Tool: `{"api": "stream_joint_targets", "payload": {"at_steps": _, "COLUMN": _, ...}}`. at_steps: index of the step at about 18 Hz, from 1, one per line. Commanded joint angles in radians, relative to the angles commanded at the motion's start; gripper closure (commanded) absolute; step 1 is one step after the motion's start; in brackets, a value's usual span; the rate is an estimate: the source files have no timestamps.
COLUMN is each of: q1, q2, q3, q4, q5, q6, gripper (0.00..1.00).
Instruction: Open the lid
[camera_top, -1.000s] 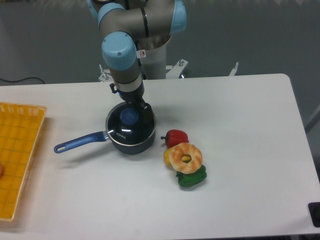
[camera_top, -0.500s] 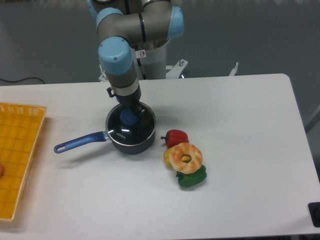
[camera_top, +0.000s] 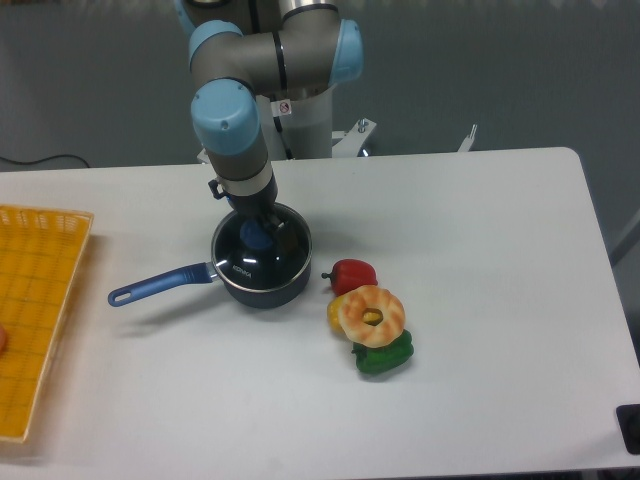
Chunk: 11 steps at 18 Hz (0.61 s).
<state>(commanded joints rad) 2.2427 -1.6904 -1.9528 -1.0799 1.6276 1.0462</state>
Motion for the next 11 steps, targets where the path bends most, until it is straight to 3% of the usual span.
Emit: {"api": "stream_joint_targets", "payload": {"at_steps": 11, "q1": -0.002, "q2": -0.011, "q3": 0.0, "q4": 0.0, "q5": -0.009, "q6": 0.0, "gripper": 0.0}}
